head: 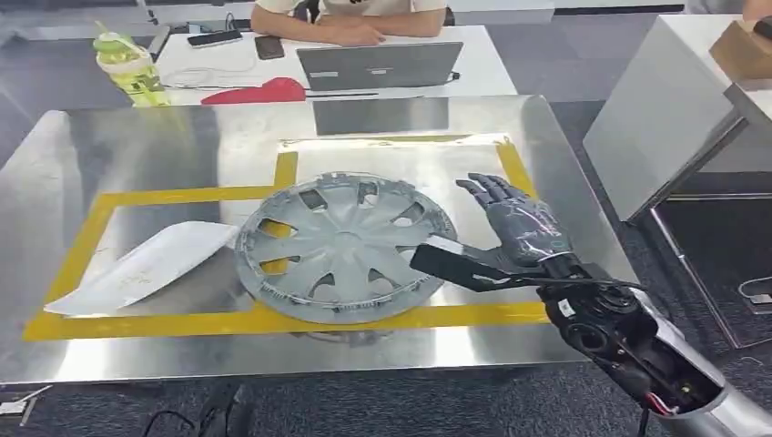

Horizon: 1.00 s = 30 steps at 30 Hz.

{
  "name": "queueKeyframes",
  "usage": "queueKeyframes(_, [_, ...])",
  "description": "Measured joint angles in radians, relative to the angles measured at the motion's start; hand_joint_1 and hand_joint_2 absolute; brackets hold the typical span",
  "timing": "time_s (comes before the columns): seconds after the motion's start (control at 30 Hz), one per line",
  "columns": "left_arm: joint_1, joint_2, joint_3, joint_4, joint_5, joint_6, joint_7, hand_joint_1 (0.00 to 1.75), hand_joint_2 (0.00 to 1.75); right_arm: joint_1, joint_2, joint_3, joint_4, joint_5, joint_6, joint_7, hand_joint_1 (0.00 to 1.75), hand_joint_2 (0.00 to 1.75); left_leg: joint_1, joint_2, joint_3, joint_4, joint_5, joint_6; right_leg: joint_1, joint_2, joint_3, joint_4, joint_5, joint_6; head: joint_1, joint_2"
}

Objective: Take the parts from the cabinet and place them on the table.

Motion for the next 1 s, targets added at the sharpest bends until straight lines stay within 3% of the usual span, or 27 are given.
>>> queueKeyframes(0.33, [-0.007,-0.002,0.000,0.000,-0.006,-0.001,0.002,0.00,0.00,0.027,0.005,-0.058,0.001,-0.170,-0.015,-0.084,0.00,0.00,0.000,0.000,0.000,0.000,0.000,0.000,0.000,0.000,0.000,0.000,0.000,0.000,0.000,0.000])
queueKeyframes(0.6, [-0.017,-0.004,-0.002,0.000,-0.018,0.000,0.014,0.00,0.00,0.036,0.011,-0.121,0.038,-0.461,-0.001,-0.225,0.00,0.00,0.000,0.000,0.000,0.000,0.000,0.000,0.000,0.000,0.000,0.000,0.000,0.000,0.000,0.000])
queueKeyframes(0.8, [-0.026,-0.010,-0.018,0.000,-0.027,-0.002,0.023,0.00,0.00,0.019,0.012,-0.175,0.089,-0.573,0.016,-0.262,0.00,0.00,0.000,0.000,0.000,0.000,0.000,0.000,0.000,0.000,0.000,0.000,0.000,0.000,0.000,0.000])
queueKeyframes(1.0, [-0.032,-0.013,-0.027,0.000,-0.029,-0.002,0.024,0.00,0.00,0.004,0.013,-0.196,0.122,-0.604,0.016,-0.271,0.00,0.00,0.000,0.000,0.000,0.000,0.000,0.000,0.000,0.000,0.000,0.000,0.000,0.000,0.000,0.000])
